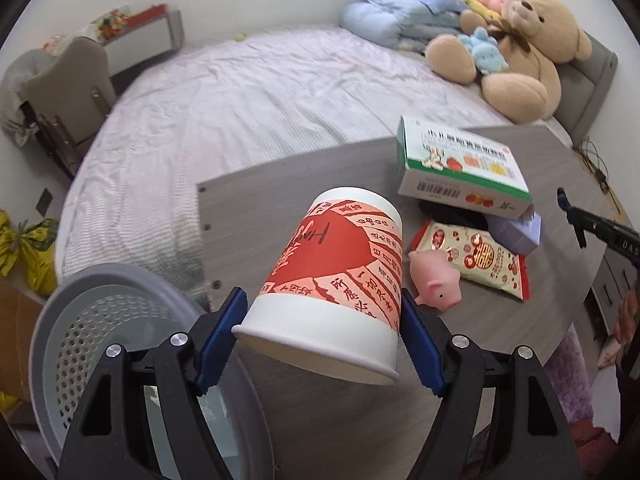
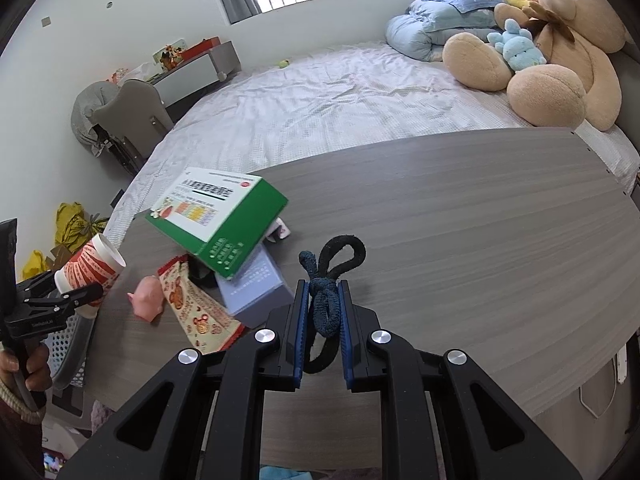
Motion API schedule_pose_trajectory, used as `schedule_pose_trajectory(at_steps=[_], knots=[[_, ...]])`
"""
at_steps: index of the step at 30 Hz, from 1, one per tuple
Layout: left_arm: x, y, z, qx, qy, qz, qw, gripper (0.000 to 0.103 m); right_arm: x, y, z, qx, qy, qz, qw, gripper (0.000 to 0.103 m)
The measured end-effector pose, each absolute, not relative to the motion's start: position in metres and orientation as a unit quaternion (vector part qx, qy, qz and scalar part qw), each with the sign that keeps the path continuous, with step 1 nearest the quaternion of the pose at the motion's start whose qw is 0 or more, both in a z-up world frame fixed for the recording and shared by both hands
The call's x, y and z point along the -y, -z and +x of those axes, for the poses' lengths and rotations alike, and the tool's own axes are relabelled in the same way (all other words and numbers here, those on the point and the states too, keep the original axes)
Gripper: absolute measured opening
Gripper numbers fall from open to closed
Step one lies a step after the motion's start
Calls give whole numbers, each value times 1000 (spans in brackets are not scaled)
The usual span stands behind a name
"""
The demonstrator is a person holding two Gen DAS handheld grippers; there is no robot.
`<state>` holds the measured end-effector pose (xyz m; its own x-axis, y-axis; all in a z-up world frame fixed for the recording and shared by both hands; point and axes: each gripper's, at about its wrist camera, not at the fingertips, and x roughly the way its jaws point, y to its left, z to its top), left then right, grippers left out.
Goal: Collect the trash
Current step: 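Carry the paper cup with the left gripper toward the basket while the right carries the hair tie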
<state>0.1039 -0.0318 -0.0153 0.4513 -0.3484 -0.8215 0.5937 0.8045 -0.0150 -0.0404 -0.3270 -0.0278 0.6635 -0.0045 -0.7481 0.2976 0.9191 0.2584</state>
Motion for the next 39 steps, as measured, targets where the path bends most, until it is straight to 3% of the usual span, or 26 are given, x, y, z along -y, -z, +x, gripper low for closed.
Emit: schedule_pose_trajectory(at_steps=[18,39], knots=[[-36,-24,61,-390,168,37,904,73,237,-20,-6,-371,-46,147,916,14],[-121,-20,48,-386,77,-6,919,73,107,-21,44,-383,-164,90,904,14]])
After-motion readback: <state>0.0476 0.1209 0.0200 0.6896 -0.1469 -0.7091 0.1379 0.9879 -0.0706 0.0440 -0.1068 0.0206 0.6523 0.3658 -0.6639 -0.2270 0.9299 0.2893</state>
